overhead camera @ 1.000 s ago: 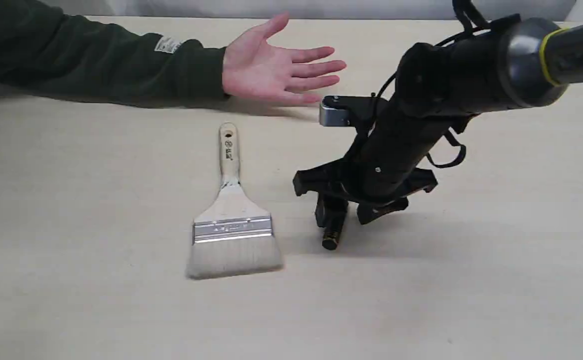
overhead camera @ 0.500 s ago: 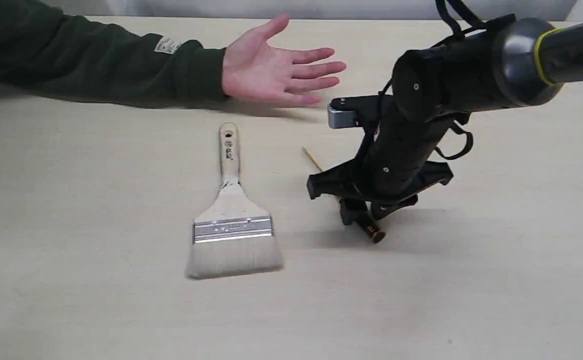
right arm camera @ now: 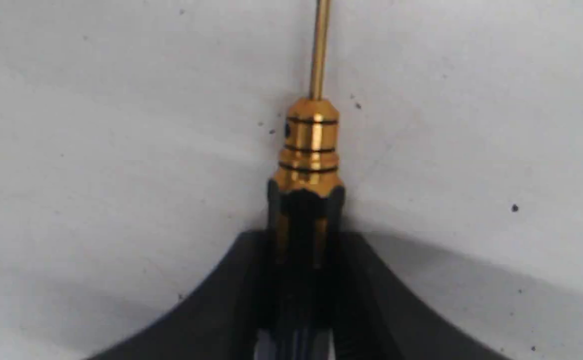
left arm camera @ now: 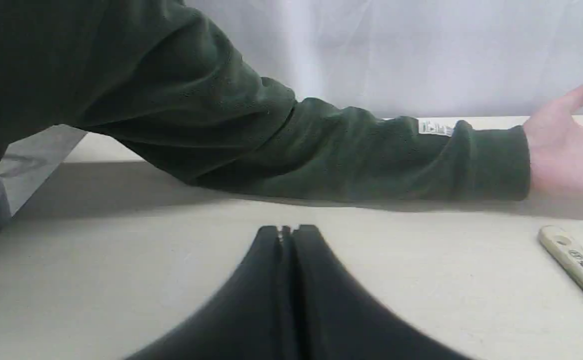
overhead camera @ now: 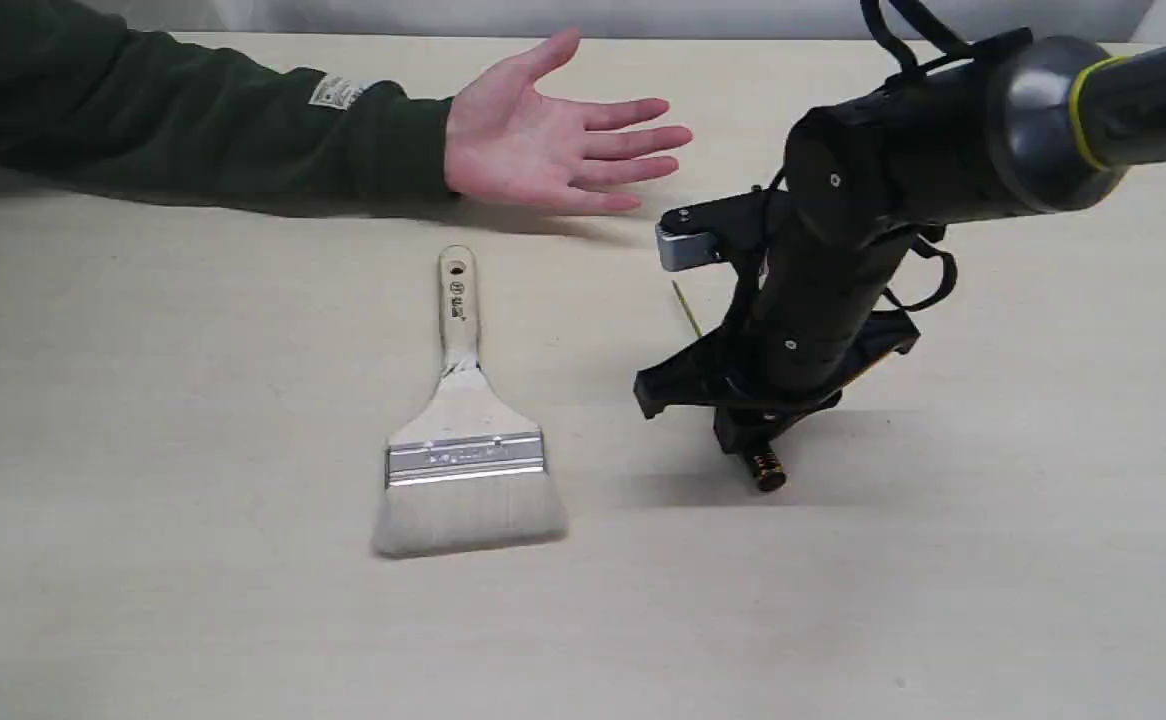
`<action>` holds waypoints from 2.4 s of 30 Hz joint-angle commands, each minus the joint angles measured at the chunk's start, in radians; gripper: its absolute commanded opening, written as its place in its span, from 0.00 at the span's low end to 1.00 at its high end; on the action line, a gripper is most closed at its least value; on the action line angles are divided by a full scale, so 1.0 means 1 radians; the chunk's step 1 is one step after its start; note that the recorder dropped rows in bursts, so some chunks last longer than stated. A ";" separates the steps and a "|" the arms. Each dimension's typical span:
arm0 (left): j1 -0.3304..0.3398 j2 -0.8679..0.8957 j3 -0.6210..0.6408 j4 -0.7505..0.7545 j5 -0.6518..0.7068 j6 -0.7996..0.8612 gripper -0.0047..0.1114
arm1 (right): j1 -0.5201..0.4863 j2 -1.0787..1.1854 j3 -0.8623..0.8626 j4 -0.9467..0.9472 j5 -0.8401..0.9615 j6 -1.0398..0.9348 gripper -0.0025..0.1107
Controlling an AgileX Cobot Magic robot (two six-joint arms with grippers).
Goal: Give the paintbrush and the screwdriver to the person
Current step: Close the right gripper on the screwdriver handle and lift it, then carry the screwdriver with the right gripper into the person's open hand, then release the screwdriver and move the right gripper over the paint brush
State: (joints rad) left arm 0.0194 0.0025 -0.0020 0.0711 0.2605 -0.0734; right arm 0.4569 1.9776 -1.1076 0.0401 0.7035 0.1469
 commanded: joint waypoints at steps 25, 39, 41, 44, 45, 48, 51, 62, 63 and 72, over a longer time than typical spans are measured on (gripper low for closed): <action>-0.008 -0.002 0.002 -0.002 -0.011 -0.002 0.04 | 0.057 -0.256 0.002 0.377 -0.214 -0.400 0.06; -0.008 -0.002 0.002 -0.002 -0.011 -0.002 0.04 | 0.055 -0.053 -0.346 0.127 -0.181 -0.220 0.06; -0.008 -0.002 0.002 -0.002 -0.011 -0.002 0.04 | 0.055 -0.002 -0.414 0.038 -0.157 -0.128 0.06; -0.008 -0.002 0.002 -0.005 -0.009 -0.002 0.04 | 0.055 0.064 -0.503 -0.058 -0.114 -0.035 0.06; -0.008 -0.002 0.002 -0.005 -0.011 -0.002 0.04 | 0.055 0.089 -0.536 -0.091 -0.098 -0.009 0.06; -0.008 -0.002 0.002 -0.005 -0.011 -0.002 0.04 | 0.055 0.154 -0.631 -0.171 -0.052 0.028 0.06; -0.008 -0.002 0.002 -0.005 -0.011 -0.002 0.04 | 0.055 0.202 -0.699 -0.247 -0.018 0.076 0.06; -0.008 -0.002 0.002 -0.005 -0.011 -0.002 0.04 | 0.040 0.310 -0.783 -0.348 0.025 0.165 0.14; -0.008 -0.002 0.002 -0.005 -0.011 -0.002 0.04 | 0.033 0.314 -0.783 -0.341 0.025 0.165 0.18; -0.008 -0.002 0.002 -0.001 -0.013 -0.002 0.04 | 0.008 0.315 -0.783 -0.318 0.012 0.165 0.56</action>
State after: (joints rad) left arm 0.0194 0.0025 -0.0020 0.0711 0.2605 -0.0734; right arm 0.4702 2.3014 -1.8857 -0.2816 0.7276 0.3068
